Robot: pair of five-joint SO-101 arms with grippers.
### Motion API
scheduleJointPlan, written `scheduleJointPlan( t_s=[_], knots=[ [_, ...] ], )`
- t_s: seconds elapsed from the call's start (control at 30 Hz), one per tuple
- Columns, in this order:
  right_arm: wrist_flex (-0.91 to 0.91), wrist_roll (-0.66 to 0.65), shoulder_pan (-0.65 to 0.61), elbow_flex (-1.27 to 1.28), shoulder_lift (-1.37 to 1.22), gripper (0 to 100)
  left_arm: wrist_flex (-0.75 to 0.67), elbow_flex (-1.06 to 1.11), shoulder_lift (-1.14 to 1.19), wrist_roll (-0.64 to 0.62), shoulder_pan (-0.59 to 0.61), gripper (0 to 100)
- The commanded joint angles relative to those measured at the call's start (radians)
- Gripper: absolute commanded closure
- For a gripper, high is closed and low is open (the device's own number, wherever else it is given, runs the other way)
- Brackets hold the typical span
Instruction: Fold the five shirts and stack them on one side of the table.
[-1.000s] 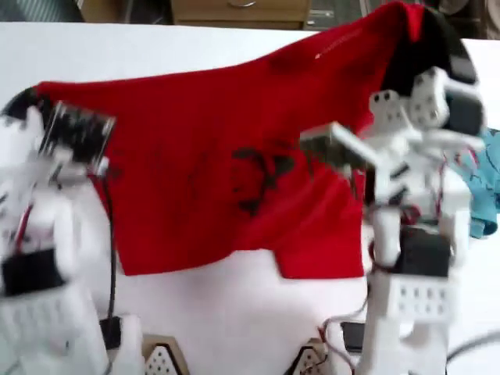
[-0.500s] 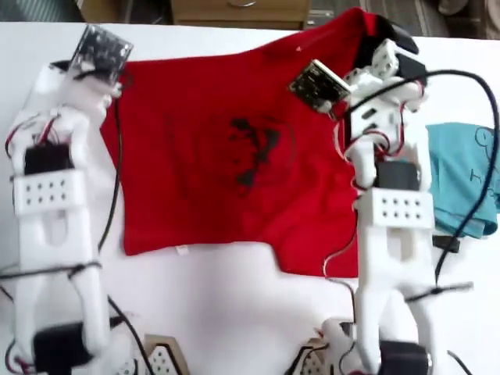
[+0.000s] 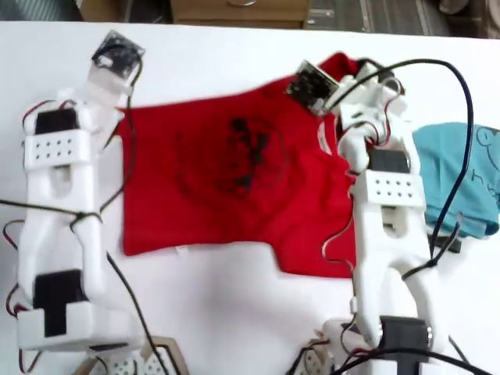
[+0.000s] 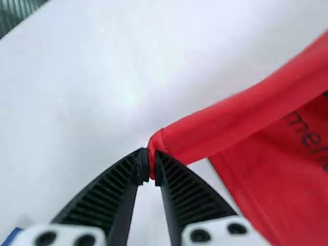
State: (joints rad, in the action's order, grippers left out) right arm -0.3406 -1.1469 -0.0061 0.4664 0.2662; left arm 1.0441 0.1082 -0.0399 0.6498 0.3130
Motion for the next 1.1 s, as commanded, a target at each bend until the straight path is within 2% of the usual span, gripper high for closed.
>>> scheduleJointPlan(
  t_s=[0.0, 0.27, 0.6, 1.07],
  knots=[
    [-0.176, -0.002, 0.005, -0.023, 0.079, 97.8, 0.106, -0.076, -0.003, 0.048, -0.005, 98],
    [-0.507, -0.005, 0.018, -0.021, 0.188, 97.8, 0.298, -0.119, 0.000, 0.120, -0.020, 98],
    [-0.737, -0.005, 0.079, -0.021, 0.236, 97.8, 0.489, -0.113, 0.002, 0.117, -0.081, 98],
    [-0.849, -0.006, 0.111, 0.089, 0.237, 97.8, 0.595, -0.074, 0.003, 0.123, -0.080, 98]
  ],
)
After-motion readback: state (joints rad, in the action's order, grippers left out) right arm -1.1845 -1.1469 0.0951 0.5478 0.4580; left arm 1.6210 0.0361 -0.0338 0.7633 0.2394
